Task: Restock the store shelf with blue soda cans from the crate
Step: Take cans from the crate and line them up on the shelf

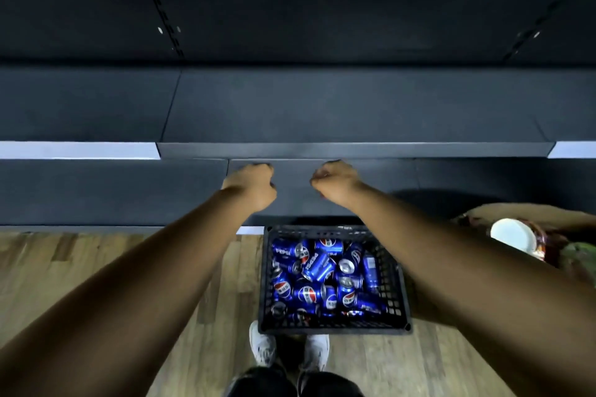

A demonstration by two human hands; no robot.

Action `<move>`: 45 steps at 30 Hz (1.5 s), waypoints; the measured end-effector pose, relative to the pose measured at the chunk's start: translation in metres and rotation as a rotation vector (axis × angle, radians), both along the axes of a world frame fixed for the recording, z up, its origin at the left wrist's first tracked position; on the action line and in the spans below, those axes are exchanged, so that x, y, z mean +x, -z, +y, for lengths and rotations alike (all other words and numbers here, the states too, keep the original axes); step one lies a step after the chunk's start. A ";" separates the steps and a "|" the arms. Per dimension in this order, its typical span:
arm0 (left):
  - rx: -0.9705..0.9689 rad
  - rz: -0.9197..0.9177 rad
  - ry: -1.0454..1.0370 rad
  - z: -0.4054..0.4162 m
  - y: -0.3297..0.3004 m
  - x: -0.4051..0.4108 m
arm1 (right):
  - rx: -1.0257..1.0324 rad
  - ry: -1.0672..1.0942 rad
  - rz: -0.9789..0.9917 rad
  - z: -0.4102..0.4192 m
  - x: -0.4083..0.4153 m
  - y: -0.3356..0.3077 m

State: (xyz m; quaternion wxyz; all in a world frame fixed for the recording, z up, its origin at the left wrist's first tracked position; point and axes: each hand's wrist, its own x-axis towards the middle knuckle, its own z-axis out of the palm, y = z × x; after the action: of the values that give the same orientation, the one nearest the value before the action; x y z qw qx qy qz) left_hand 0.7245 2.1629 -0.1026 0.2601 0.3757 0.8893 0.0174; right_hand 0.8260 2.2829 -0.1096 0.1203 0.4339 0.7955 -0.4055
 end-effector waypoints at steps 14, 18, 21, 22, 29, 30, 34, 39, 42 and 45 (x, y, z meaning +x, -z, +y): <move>-0.135 -0.688 -0.498 -0.035 0.154 0.035 | -0.545 0.391 -0.268 -0.022 0.071 0.151; -0.219 -0.751 -0.543 -0.045 0.201 0.042 | -0.566 0.425 -0.323 -0.028 0.084 0.197; -0.272 -0.746 -0.479 -0.045 0.240 0.044 | -0.579 0.412 -0.387 -0.036 0.092 0.239; -0.265 -0.727 -0.467 -0.043 0.250 0.044 | -0.573 0.399 -0.401 -0.038 0.094 0.250; -0.209 -0.751 -0.548 -0.040 0.352 0.051 | -0.436 0.234 -0.473 -0.049 0.098 0.361; -0.212 -0.784 -0.595 -0.041 0.366 0.056 | -0.418 0.206 -0.477 -0.051 0.100 0.379; -0.244 -0.920 -0.757 -0.040 0.422 0.075 | -0.343 0.142 -0.527 -0.058 0.107 0.437; -0.285 -0.970 -0.845 -0.037 0.489 0.090 | -0.249 0.237 -0.454 -0.050 0.096 0.494; -0.248 -0.992 -0.873 -0.036 0.522 0.093 | -0.259 0.440 -0.367 -0.038 0.085 0.529; -0.210 -1.019 -0.902 -0.033 0.546 0.092 | -0.224 0.584 -0.363 -0.021 0.070 0.558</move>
State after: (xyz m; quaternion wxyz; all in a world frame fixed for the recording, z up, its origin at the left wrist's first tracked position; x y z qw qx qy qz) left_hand 0.8170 2.1294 -0.6491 0.6481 -0.1132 0.7225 0.2123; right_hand 0.8956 2.2615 -0.6680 0.1853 0.6918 0.5546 -0.4237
